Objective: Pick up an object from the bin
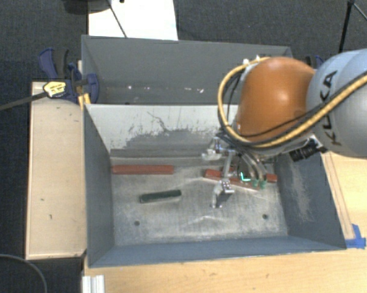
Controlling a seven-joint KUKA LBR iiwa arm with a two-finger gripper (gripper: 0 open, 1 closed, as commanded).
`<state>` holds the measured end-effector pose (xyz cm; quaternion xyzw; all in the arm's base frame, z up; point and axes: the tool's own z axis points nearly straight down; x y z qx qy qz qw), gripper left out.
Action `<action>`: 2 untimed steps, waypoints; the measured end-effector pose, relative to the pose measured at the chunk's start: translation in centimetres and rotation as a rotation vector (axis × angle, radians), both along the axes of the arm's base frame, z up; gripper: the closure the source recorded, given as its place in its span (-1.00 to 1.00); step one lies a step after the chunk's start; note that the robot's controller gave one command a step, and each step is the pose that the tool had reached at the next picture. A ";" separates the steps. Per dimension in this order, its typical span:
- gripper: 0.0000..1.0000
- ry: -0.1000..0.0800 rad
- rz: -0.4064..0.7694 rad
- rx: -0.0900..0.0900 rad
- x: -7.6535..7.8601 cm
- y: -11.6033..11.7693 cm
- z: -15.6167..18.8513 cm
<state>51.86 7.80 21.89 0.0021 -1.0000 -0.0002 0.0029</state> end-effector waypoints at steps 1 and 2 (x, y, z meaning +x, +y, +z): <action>-1.00 -0.008 -0.002 0.001 0.2 0.0 0.4; -1.00 -0.016 0.018 0.001 0.4 0.8 -4.1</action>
Offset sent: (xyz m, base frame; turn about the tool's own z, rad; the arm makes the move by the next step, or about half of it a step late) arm 0.0020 0.0253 -0.1378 -0.0713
